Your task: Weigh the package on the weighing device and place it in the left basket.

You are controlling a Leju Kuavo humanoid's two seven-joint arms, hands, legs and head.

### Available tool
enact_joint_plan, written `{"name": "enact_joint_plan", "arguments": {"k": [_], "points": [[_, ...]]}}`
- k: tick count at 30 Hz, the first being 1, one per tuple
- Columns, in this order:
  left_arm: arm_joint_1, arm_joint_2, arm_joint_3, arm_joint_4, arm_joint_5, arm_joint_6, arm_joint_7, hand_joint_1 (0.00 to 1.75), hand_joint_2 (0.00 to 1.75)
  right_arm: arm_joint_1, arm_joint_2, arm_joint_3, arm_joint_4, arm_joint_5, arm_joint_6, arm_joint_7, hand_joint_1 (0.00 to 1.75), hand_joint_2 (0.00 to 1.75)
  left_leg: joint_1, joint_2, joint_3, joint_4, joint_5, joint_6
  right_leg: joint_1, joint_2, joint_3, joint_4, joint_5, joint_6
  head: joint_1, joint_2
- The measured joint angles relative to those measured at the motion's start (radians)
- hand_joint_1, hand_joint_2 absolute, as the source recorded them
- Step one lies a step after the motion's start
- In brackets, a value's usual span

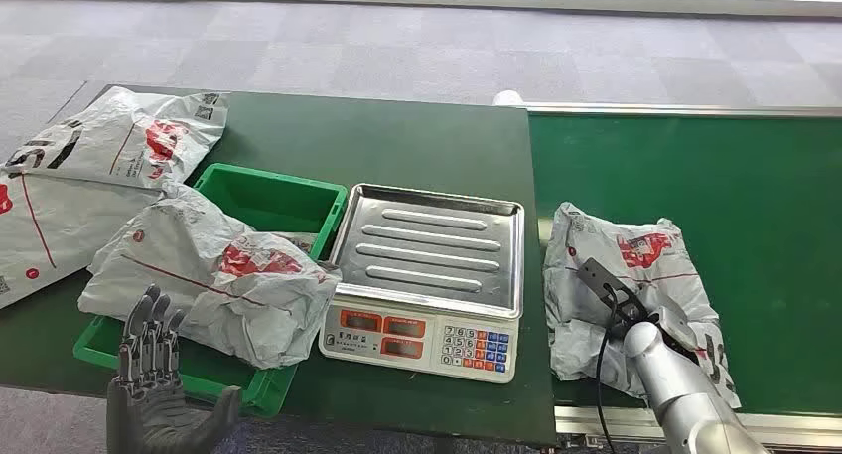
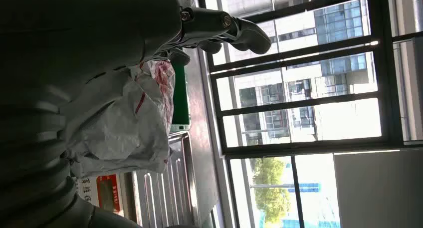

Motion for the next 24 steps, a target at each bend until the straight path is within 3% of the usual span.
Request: {"name": "enact_joint_plan", "arguments": {"k": [3, 7, 14, 17, 20, 24], "points": [[0.0, -0.001, 0.0, 0.0, -0.007, -0.023, 0.003, 0.0, 1.75, 0.004, -0.001, -0.012, -0.005, -0.012, -0.035, -0.012, 1.75, 1.75, -0.001, 0.0, 0.0, 0.0, 0.0, 0.001, 0.0, 0.0, 0.001, 0.0, 0.001, 0.001, 0.0, 0.0], [0.008, -0.016, 0.004, -0.004, -0.029, -0.06, 0.007, 0.0, 1.75, 0.048, 0.004, -0.045, -0.097, -0.053, -0.185, -0.059, 1.75, 1.75, -0.001, -0.001, -0.003, 0.001, 0.002, 0.002, -0.001, -0.001, 0.0, 0.0, 0.002, 0.001, 0.0, 0.0], [0.022, -0.06, 0.018, -0.013, -0.057, -0.111, -0.006, 0.0, 1.75, 0.187, 0.036, -0.067, -0.591, -0.128, -0.547, -0.221, 1.75, 1.75, -0.002, -0.002, -0.006, 0.001, 0.002, 0.002, -0.001, -0.002, -0.004, 0.0, 0.001, 0.001, 0.0, 0.0], [0.02, -0.071, 0.018, -0.009, -0.06, -0.114, -0.011, 0.0, 1.75, 0.226, 0.044, -0.067, -0.787, -0.18, -0.621, -0.284, 1.75, 1.75, -0.001, -0.002, -0.007, 0.001, 0.001, 0.001, -0.001, -0.002, -0.004, 0.0, 0.001, 0.0, 0.0, 0.0], [0.011, -0.077, 0.018, 0.002, -0.066, -0.114, -0.018, 0.0, 1.75, 0.237, 0.051, -0.044, -0.924, -0.243, -0.588, -0.344, 1.75, 1.75, -0.001, -0.001, -0.011, 0.0, 0.001, 0.001, -0.001, -0.001, -0.004, 0.001, 0.001, 0.0, 0.0, 0.0], [-0.018, -0.08, 0.018, 0.028, -0.072, -0.111, -0.038, 0.0, 1.75, 0.174, 0.063, 0.076, -0.99, -0.286, -0.39, -0.365, 1.75, 1.75, -0.001, 0.004, -0.013, -0.001, 0.001, 0.0, -0.001, 0.004, -0.004, 0.001, 0.002, -0.001, 0.0, 0.0]]}}
